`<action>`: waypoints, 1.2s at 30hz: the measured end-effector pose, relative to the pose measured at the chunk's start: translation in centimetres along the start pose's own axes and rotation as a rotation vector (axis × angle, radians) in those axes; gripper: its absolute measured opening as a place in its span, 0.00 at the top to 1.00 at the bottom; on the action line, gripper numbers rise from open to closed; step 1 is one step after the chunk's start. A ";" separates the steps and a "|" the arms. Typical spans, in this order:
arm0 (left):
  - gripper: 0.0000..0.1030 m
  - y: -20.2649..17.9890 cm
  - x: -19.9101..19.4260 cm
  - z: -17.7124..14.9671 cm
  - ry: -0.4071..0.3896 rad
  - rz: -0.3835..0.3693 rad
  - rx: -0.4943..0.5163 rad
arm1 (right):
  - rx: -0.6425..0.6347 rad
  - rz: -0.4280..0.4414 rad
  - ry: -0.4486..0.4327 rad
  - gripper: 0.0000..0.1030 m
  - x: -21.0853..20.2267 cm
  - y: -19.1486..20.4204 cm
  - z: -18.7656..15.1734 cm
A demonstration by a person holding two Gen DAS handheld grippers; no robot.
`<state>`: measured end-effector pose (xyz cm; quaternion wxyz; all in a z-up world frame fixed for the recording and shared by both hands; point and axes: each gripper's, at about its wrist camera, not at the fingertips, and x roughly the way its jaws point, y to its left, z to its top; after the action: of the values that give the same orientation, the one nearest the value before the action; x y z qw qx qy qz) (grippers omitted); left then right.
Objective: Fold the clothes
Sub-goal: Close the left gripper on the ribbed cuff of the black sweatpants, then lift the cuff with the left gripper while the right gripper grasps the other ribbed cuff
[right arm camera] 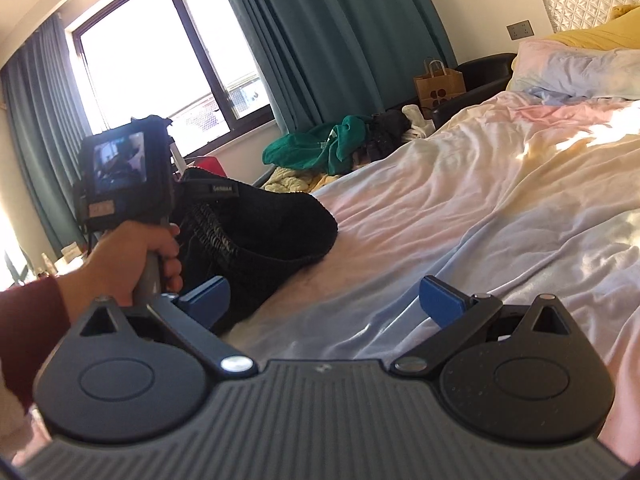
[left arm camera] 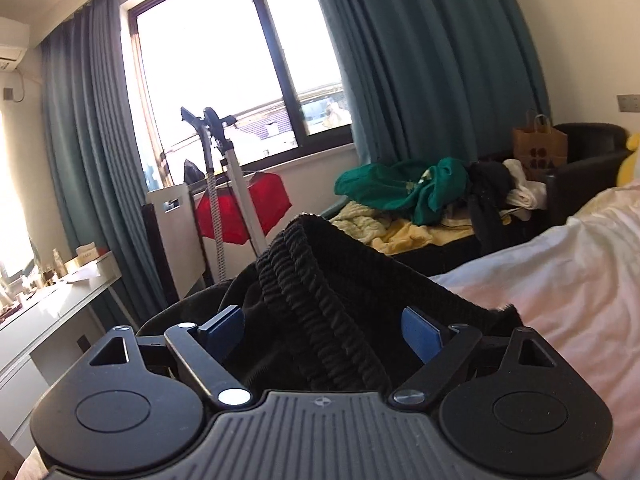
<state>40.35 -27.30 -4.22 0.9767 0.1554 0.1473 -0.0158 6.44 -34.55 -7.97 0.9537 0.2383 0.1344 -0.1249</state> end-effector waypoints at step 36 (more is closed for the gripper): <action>0.91 32.7 -28.5 -18.2 0.189 -0.080 -0.253 | -0.206 0.244 0.060 0.01 -2.5 6.2 -3.4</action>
<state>10.49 9.03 -2.67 0.9688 0.0259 0.2454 -0.0213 5.36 -27.15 -7.44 0.9767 0.1575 0.1449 0.0134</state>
